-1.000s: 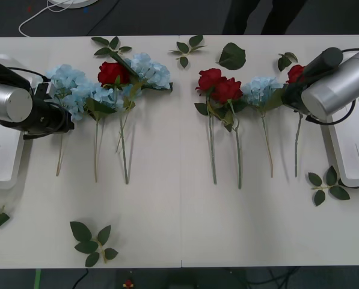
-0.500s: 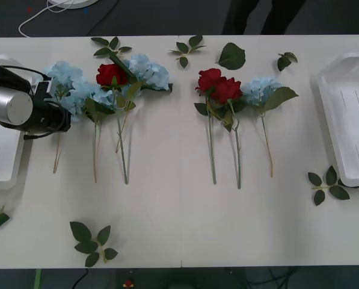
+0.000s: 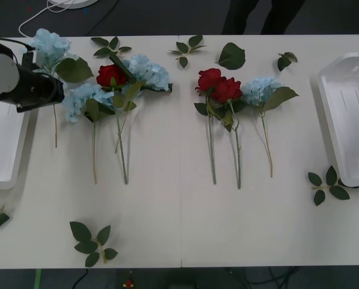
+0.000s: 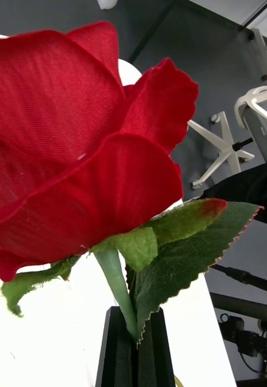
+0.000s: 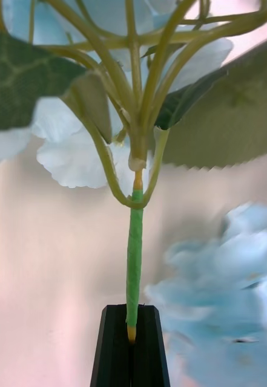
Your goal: Place the red flowers into the right box and the blue flowers into the left box. If a person shows an open palm, hand one flower to the person first, then continue sorting.
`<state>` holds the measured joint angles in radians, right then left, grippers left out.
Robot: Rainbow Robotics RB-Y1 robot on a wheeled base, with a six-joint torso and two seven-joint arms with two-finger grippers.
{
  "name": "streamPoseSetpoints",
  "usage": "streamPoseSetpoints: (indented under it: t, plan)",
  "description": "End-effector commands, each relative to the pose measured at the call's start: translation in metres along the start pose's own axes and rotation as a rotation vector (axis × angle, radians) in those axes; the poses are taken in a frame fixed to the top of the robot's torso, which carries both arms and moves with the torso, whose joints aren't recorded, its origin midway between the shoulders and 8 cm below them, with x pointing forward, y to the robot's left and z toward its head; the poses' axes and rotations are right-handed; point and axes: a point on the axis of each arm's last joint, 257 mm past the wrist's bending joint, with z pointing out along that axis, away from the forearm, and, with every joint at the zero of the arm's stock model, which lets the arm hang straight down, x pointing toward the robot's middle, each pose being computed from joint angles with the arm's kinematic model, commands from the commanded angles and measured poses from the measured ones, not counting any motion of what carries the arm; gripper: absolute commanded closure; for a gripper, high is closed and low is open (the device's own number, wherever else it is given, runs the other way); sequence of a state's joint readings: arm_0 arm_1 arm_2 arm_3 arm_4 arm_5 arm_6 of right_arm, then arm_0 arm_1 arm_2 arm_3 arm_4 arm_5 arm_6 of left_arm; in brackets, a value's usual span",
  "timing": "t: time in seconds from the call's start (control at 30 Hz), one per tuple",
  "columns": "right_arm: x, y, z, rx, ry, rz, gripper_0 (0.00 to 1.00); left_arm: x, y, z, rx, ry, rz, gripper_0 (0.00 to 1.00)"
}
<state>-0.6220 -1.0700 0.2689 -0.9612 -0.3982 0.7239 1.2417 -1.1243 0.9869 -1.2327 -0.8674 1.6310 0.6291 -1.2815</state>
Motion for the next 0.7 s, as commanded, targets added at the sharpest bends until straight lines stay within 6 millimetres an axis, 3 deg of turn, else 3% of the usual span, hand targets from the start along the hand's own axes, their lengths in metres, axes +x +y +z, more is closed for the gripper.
streamPoseSetpoints:
  t: [0.03, 0.1, 0.23, 0.3, 0.37, 0.47, 0.6, 0.7]
  plan:
    - [-0.009, -0.02, -0.004, 0.03, -0.014, -0.005, 0.52, -0.085, -0.001, -0.07, 0.053, -0.097, 0.058, 1.0]
    - [-0.009, -0.017, -0.003, 0.026, -0.014, 0.003, 0.0, -0.095, -0.006, -0.088, 0.087, -0.092, 0.053, 1.0]
    - [-0.008, -0.014, -0.003, 0.022, -0.013, 0.016, 0.0, -0.122, -0.012, -0.137, 0.165, -0.105, 0.06, 1.0]
    - [-0.007, -0.013, -0.003, 0.019, -0.013, 0.019, 0.0, -0.126, -0.009, -0.153, 0.174, -0.1, 0.081, 1.0]
    - [-0.007, -0.01, -0.002, 0.015, -0.011, 0.027, 0.0, -0.127, 0.009, -0.181, 0.153, -0.075, 0.135, 1.0]
    - [-0.006, -0.005, -0.003, -0.002, -0.008, 0.043, 0.0, -0.122, 0.021, -0.201, 0.136, -0.038, 0.192, 1.0]
    - [-0.006, 0.011, -0.009, -0.069, -0.011, 0.074, 0.0, -0.107, 0.056, -0.233, 0.105, 0.023, 0.253, 1.0]
    - [-0.002, 0.025, -0.026, -0.14, 0.007, 0.109, 0.0, -0.099, 0.087, -0.257, 0.101, 0.016, 0.262, 1.0]
